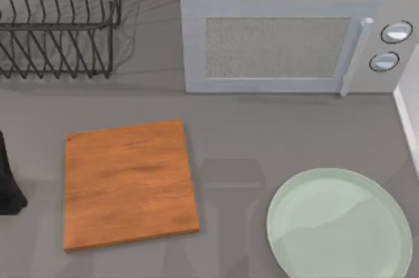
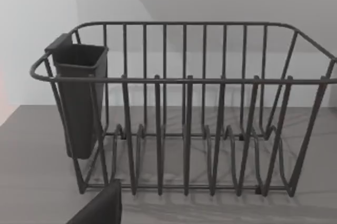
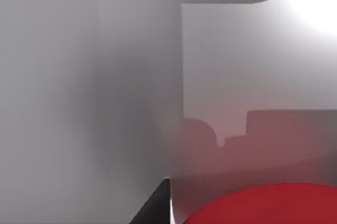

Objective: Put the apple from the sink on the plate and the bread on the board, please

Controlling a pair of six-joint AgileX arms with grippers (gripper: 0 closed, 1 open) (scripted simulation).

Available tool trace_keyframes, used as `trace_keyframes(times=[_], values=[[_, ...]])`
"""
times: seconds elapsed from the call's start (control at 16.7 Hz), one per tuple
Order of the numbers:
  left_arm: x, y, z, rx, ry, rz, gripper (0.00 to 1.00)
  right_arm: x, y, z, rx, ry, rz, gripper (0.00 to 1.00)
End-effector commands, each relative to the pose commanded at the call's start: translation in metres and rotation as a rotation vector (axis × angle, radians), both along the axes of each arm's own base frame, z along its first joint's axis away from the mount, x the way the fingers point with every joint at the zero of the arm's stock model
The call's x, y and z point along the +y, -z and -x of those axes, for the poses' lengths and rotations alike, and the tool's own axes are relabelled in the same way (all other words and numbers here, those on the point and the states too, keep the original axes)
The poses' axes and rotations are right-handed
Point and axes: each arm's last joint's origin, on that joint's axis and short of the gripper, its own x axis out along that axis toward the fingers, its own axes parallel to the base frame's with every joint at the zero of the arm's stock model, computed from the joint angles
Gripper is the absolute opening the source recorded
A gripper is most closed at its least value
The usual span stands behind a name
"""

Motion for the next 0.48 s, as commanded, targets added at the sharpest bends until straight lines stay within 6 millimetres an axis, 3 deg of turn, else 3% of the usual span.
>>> trace_keyframes(times=[0.18, 0.48], values=[[0.000, 0.000, 0.000, 0.000, 0.000, 0.000, 1.00, -0.001, -0.013, -0.002, -0.006, 0.000, 0.002, 0.00], [0.000, 0.000, 0.000, 0.000, 0.000, 0.000, 1.00, -0.001, -0.072, -0.002, 0.013, 0.000, -0.005, 0.00]])
